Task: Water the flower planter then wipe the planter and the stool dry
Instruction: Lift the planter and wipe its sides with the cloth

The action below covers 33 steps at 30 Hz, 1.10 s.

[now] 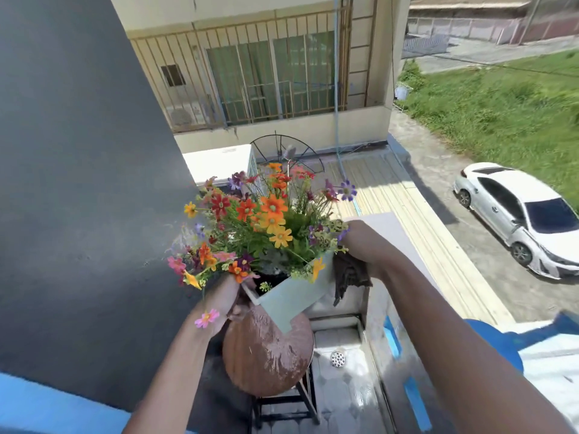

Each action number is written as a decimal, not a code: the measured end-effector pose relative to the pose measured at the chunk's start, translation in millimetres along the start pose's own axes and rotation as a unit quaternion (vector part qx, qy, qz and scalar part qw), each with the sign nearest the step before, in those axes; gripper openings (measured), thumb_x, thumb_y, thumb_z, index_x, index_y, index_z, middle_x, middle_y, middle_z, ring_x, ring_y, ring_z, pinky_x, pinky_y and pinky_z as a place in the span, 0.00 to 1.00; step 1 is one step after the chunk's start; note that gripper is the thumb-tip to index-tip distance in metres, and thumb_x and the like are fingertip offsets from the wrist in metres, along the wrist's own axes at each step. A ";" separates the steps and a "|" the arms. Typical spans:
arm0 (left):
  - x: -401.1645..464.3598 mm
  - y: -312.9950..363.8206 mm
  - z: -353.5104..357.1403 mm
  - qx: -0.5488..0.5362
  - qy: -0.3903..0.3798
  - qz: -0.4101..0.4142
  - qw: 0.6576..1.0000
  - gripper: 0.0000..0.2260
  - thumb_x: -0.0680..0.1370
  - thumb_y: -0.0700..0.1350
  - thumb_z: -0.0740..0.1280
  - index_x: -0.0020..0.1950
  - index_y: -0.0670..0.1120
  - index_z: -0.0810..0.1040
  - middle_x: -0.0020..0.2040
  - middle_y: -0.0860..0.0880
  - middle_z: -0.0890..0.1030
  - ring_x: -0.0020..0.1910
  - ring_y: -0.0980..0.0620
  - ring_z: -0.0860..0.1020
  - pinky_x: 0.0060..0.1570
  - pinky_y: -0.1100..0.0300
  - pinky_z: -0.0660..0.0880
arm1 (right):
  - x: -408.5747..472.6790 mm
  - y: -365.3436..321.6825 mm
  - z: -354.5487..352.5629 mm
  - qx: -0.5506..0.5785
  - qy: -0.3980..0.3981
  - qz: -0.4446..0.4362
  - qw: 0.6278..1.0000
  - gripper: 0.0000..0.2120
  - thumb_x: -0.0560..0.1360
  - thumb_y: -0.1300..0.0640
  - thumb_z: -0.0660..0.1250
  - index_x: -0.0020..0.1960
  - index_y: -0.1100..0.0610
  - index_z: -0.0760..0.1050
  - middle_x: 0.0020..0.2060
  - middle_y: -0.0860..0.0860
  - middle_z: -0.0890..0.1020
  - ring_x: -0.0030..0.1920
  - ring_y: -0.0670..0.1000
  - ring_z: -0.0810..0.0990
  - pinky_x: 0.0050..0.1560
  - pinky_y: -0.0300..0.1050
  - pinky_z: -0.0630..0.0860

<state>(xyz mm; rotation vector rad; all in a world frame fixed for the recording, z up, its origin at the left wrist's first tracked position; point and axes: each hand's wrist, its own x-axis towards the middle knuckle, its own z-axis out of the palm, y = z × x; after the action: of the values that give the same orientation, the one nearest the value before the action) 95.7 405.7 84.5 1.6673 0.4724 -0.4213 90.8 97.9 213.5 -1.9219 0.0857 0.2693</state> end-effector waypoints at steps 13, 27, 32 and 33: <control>-77.9 39.6 45.2 -0.043 0.112 0.036 0.992 0.15 0.79 0.48 0.56 0.42 0.42 0.78 0.27 0.46 0.73 0.20 0.53 0.61 0.23 0.65 0.55 | 3.6 48.3 59.7 0.259 0.198 0.035 0.945 0.11 0.60 0.60 0.70 0.33 0.69 0.76 0.22 0.49 0.66 0.29 0.48 0.64 0.32 0.46 0.62; -87.0 38.8 120.5 -0.067 0.108 -0.007 0.992 0.18 0.78 0.57 0.58 0.53 0.46 0.79 0.45 0.41 0.82 0.37 0.44 0.79 0.34 0.55 0.73 | -16.4 38.4 107.6 0.228 0.256 0.000 0.939 0.08 0.62 0.57 0.73 0.30 0.61 0.77 0.25 0.45 0.71 0.30 0.45 0.67 0.32 0.43 0.68; -85.3 22.3 113.4 -0.067 0.105 0.005 0.992 0.22 0.70 0.65 0.61 0.45 0.50 0.85 0.41 0.43 0.87 0.39 0.40 0.85 0.39 0.35 0.80 | -33.6 32.2 117.1 0.220 0.235 -0.034 0.946 0.05 0.65 0.58 0.73 0.38 0.49 0.84 0.26 0.41 0.80 0.31 0.40 0.75 0.38 0.43 0.75; -86.3 21.1 110.5 -0.074 0.110 0.005 0.991 0.22 0.70 0.64 0.61 0.46 0.50 0.84 0.41 0.44 0.87 0.39 0.41 0.85 0.37 0.40 0.81 | -36.9 31.2 115.6 0.217 0.219 -0.053 0.950 0.05 0.68 0.59 0.73 0.42 0.50 0.85 0.28 0.40 0.81 0.33 0.39 0.77 0.40 0.41 0.75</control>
<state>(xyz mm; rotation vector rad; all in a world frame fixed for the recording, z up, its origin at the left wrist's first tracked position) 32.8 287.7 131.8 1.5783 0.6428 -0.1900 32.3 191.6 154.4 -1.5099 0.3098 -0.2397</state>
